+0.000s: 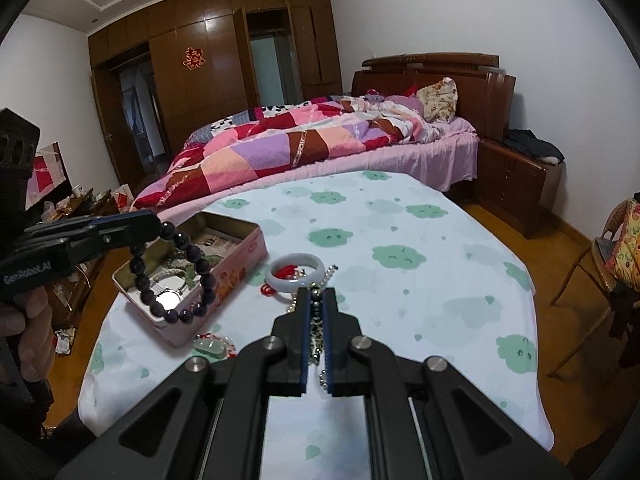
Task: Organize jewelry
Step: 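Carry the bead bracelet and gold chain over the tin box with both tools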
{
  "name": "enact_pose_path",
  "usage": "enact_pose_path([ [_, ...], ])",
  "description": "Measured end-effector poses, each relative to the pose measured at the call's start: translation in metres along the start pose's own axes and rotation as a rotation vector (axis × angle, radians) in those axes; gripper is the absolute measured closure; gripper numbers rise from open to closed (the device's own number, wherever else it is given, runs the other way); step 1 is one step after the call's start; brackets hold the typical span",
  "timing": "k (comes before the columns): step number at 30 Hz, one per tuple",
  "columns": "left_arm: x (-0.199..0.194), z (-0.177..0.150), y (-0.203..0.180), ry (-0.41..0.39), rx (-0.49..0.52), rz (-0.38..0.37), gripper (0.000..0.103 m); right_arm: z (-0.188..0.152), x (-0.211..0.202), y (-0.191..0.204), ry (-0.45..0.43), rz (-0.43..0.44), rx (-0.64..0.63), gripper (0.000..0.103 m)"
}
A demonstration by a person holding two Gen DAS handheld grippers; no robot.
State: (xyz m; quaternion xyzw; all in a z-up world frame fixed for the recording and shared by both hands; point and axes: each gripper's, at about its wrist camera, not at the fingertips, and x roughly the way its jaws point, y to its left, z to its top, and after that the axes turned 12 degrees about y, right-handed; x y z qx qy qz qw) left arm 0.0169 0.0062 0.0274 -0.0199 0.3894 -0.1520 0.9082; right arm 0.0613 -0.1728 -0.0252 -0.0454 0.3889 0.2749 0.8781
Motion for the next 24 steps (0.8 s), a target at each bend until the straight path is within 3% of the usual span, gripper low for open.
enact_pose_path([
  [12, -0.014, -0.003, 0.027, -0.029, -0.061, 0.018, 0.090, 0.017, -0.012, 0.014, -0.040, 0.018, -0.034, 0.095],
  [24, -0.032, -0.001, 0.064, -0.066, -0.114, 0.086, 0.090, 0.051, -0.013, 0.045, -0.084, 0.050, -0.119, 0.095],
])
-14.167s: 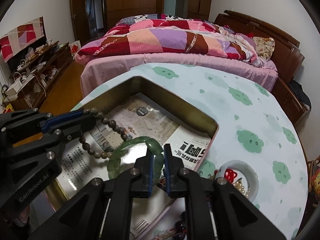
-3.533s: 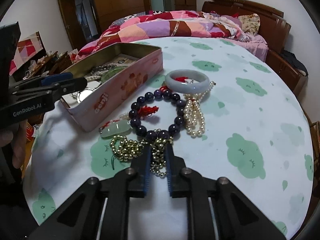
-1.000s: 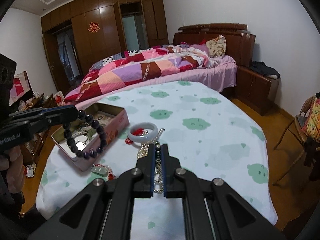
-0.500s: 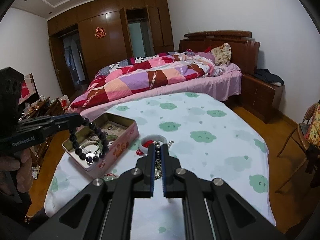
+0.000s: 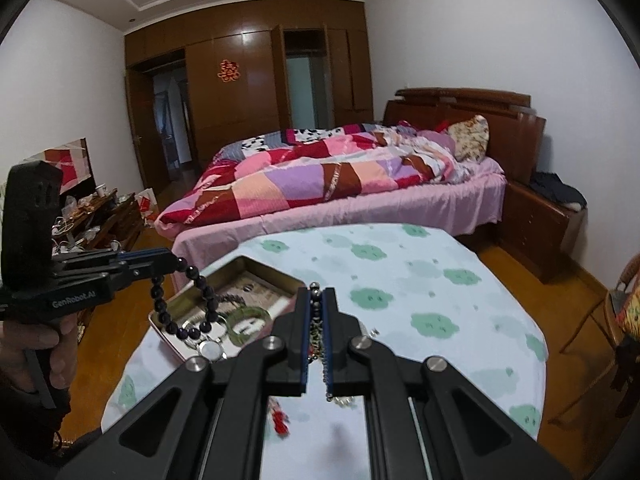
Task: Organize jewelry
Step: 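Carry the bead bracelet and gold chain over the tin box with both tools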
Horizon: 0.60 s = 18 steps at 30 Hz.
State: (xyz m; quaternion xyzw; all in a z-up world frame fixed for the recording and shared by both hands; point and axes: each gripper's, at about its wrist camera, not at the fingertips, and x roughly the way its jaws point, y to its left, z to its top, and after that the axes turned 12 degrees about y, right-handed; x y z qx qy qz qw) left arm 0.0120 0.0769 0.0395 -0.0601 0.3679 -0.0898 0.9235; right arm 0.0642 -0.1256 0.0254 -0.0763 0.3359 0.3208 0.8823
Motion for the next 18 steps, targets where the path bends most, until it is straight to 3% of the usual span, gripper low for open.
enact_pose_path([
  [18, 0.022, 0.008, 0.049, 0.004, -0.056, 0.048, 0.090, 0.050, 0.043, 0.051, -0.010, 0.042, -0.120, 0.095],
])
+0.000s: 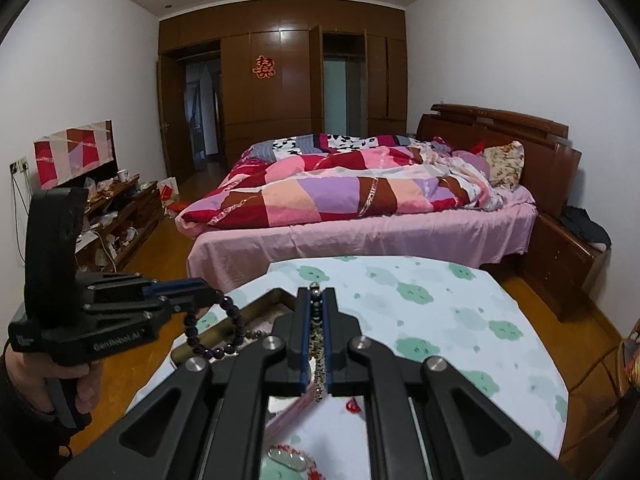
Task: Organize jewelry
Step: 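Carry the bead bracelet and gold chain over the tin box with both tools, then lower the bracelet and chain into the tin and open both tools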
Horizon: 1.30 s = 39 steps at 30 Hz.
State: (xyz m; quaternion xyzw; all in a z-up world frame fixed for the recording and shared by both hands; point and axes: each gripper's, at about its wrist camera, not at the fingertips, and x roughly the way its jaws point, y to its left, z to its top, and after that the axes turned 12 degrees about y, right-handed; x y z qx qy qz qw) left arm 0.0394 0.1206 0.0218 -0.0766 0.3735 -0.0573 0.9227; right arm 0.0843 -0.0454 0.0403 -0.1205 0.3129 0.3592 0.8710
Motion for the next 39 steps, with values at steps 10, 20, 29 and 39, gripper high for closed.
enact_pose_path([
  [10, 0.024, 0.002, 0.019, 0.009, -0.023, 0.009, 0.090, 0.016, 0.043, 0.009, 0.035, -0.016, -0.026, 0.095],
  [20, 0.048, 0.001, 0.026, 0.044, -0.016, 0.032, 0.090, 0.017, 0.087, 0.009, 0.099, -0.046, -0.024, 0.095],
  [29, 0.058, -0.003, 0.023, 0.076, -0.008, 0.025, 0.090, 0.006, 0.115, 0.001, 0.181, -0.064, 0.001, 0.095],
  [39, 0.068, -0.006, 0.019, 0.107, 0.000, 0.030, 0.090, -0.004, 0.128, -0.007, 0.238, -0.057, 0.017, 0.095],
])
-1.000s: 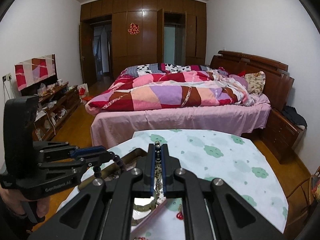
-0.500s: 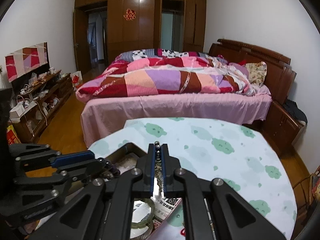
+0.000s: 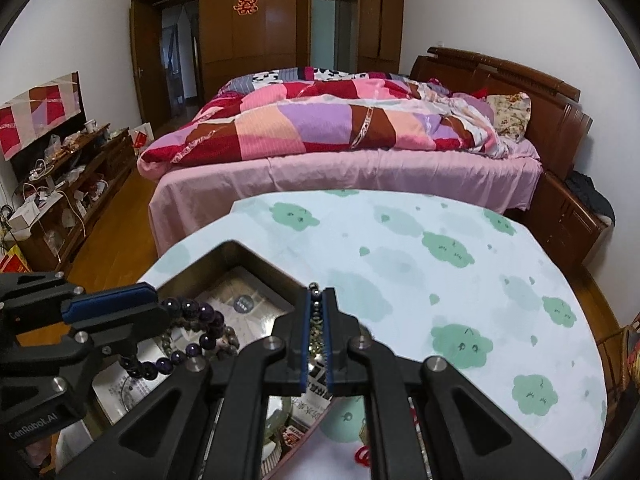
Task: Organize jewelry
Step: 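Lower the bracelet and chain into the tin and open both tools, then move the right tool to the green jade pendant and grasp its top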
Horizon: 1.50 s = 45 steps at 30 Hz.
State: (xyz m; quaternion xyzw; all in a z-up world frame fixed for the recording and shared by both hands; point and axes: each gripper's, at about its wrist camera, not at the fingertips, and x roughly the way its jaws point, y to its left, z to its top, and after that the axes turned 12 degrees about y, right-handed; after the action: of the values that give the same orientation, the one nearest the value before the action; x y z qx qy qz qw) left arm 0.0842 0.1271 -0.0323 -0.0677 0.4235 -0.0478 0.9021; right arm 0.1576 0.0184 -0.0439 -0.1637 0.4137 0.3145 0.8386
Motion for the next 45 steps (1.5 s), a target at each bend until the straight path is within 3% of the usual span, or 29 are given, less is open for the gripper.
enact_pose_path([
  [16, 0.010, -0.003, 0.000, 0.031, -0.001, 0.020, 0.090, -0.006, 0.016, 0.000, 0.060, 0.031, 0.006, 0.095],
  [18, 0.011, -0.002, 0.000, 0.043, -0.009, 0.031, 0.089, -0.009, 0.017, -0.003, 0.073, 0.058, 0.020, 0.090],
  [19, 0.011, -0.001, 0.000, 0.043, -0.012, 0.033, 0.085, -0.011, 0.017, -0.005, 0.074, 0.062, 0.026, 0.080],
  [20, 0.010, -0.001, -0.001, 0.040, -0.014, 0.035, 0.071, -0.013, 0.015, -0.008, 0.073, 0.065, 0.031, 0.070],
  [21, 0.008, -0.001, -0.001, 0.031, -0.018, 0.042, 0.061, -0.015, 0.013, -0.008, 0.071, 0.067, 0.035, 0.067],
  [22, 0.004, -0.001, -0.001, 0.011, -0.025, 0.058, 0.040, -0.018, 0.011, -0.012, 0.067, 0.067, 0.045, 0.064],
  [23, 0.001, -0.002, -0.001, -0.010, -0.031, 0.072, 0.031, -0.021, 0.008, -0.016, 0.068, 0.066, 0.059, 0.063],
  [28, -0.008, -0.003, 0.003, -0.027, -0.061, 0.061, 0.031, -0.046, -0.016, -0.030, 0.067, 0.076, 0.094, 0.058],
  [33, -0.015, -0.015, -0.002, -0.043, -0.093, 0.076, 0.031, -0.086, -0.036, -0.031, 0.083, 0.085, 0.047, 0.058],
  [39, -0.016, -0.027, -0.016, -0.019, -0.097, 0.073, 0.031, -0.111, -0.031, -0.015, 0.139, 0.150, -0.048, 0.058],
  [45, -0.017, -0.033, -0.017, -0.007, -0.096, 0.076, 0.031, -0.119, -0.020, 0.013, 0.178, 0.158, -0.210, 0.048],
])
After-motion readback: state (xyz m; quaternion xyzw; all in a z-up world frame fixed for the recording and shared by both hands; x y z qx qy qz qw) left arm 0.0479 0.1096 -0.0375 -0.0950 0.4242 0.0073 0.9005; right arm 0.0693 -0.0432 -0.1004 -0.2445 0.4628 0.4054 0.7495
